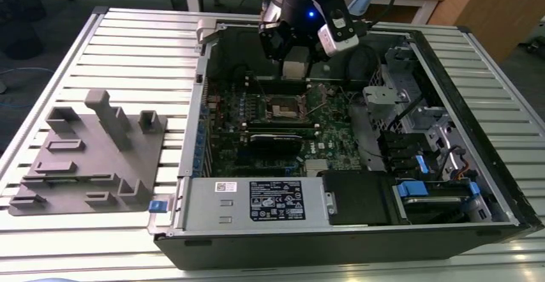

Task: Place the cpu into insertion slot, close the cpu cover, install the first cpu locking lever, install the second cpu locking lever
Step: 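Place the cpu into insertion slot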

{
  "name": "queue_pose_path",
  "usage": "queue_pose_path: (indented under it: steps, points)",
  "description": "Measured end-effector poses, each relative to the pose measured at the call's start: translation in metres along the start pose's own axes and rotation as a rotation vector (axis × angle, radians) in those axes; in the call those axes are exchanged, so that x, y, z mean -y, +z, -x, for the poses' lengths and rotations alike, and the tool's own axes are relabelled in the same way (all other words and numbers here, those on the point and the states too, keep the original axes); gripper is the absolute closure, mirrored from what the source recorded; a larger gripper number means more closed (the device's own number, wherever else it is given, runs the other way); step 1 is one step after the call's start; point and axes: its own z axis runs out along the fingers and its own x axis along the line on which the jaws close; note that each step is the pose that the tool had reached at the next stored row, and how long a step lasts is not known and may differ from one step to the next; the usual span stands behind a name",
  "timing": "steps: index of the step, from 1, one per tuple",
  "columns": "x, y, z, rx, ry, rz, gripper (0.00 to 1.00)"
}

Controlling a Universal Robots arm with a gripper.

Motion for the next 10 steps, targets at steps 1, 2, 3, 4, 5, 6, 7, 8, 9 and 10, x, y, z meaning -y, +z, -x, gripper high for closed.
queue_pose_path:
  steps: [1,2,3,4,5,6,7,8,9,10]
  points:
    - [0.0,0.0,0.0,-0.0001,0.0,-0.0001,0.46]
    - [0.0,0.0,0.0,-0.0001,0.0,-0.0002,0.46]
    - [0.0001,0.0006,0.0,0.0,0.0,0.0,0.46]
    - [0.0001,0.0011,0.0,0.0,0.0,0.0001,0.46]
    - [0.0001,0.0012,0.0,0.0,0.0,0.0001,0.46]
    - [0.0001,0.0014,0.0,0.0001,0.0,0.0002,0.46]
    - [0.0001,0.0018,0.0,0.0002,0.0,0.0004,0.46]
    - [0.0002,0.0021,0.0,0.0001,0.0,0.0003,0.46]
    - [0.0002,0.0021,0.0,0.0,0.0,0.0,0.46]
    - [0.0002,0.0021,0.0,0.0,0.0,-0.0001,0.46]
